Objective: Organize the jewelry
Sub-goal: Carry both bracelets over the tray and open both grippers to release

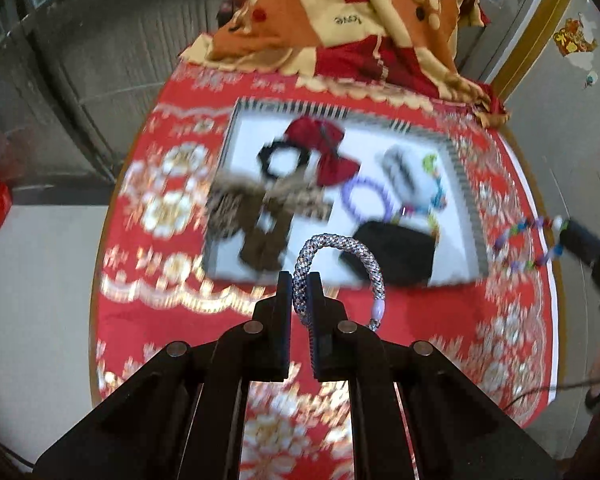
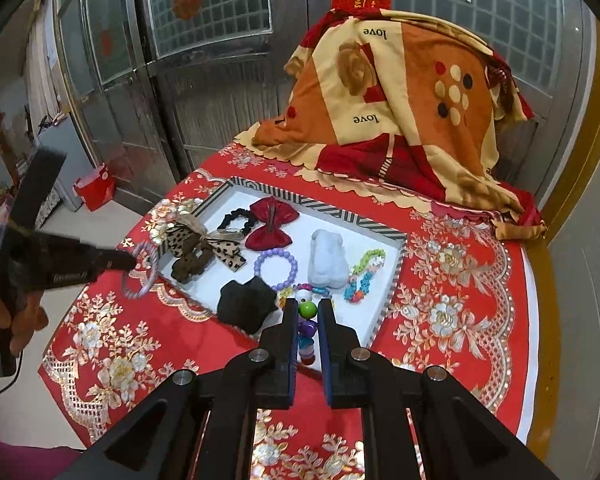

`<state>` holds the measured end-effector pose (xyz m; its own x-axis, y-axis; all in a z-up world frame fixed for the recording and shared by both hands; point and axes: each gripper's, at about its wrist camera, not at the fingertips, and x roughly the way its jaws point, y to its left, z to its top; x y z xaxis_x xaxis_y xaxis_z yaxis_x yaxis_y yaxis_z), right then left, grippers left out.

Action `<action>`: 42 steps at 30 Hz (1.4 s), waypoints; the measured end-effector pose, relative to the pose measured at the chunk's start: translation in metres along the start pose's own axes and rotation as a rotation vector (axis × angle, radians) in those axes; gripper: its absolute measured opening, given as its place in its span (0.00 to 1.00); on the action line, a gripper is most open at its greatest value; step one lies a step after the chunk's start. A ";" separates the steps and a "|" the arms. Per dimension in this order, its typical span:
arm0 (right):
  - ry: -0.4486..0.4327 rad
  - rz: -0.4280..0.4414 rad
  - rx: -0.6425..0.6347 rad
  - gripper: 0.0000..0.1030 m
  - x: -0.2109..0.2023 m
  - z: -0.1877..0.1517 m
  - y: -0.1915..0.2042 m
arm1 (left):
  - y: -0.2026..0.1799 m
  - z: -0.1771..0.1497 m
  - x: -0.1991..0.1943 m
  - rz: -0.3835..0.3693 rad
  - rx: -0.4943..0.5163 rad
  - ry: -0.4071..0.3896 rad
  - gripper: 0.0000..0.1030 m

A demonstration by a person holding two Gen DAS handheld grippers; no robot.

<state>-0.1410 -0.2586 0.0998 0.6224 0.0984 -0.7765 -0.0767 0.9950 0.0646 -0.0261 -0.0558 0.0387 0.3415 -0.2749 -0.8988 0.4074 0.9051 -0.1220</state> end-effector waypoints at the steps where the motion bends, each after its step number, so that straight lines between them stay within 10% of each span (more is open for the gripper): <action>1: 0.006 0.001 -0.001 0.09 0.004 0.002 -0.001 | -0.003 0.007 0.003 0.002 0.001 -0.003 0.06; 32: 0.243 0.052 0.094 0.12 0.147 -0.022 -0.048 | -0.057 0.132 0.173 0.064 -0.060 0.149 0.06; 34: 0.229 0.058 0.090 0.26 0.144 -0.021 -0.046 | -0.055 0.132 0.172 0.060 -0.065 0.153 0.08; 38: 0.188 0.091 0.135 0.28 0.133 -0.017 -0.047 | -0.050 0.129 0.163 0.029 -0.099 0.140 0.35; 42: 0.156 0.088 0.167 0.28 0.124 -0.014 -0.045 | -0.050 0.120 0.144 0.029 -0.088 0.113 0.39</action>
<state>-0.0710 -0.2919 -0.0086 0.4903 0.1940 -0.8497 0.0122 0.9733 0.2293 0.1046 -0.1793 -0.0338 0.2523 -0.2142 -0.9437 0.3213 0.9384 -0.1271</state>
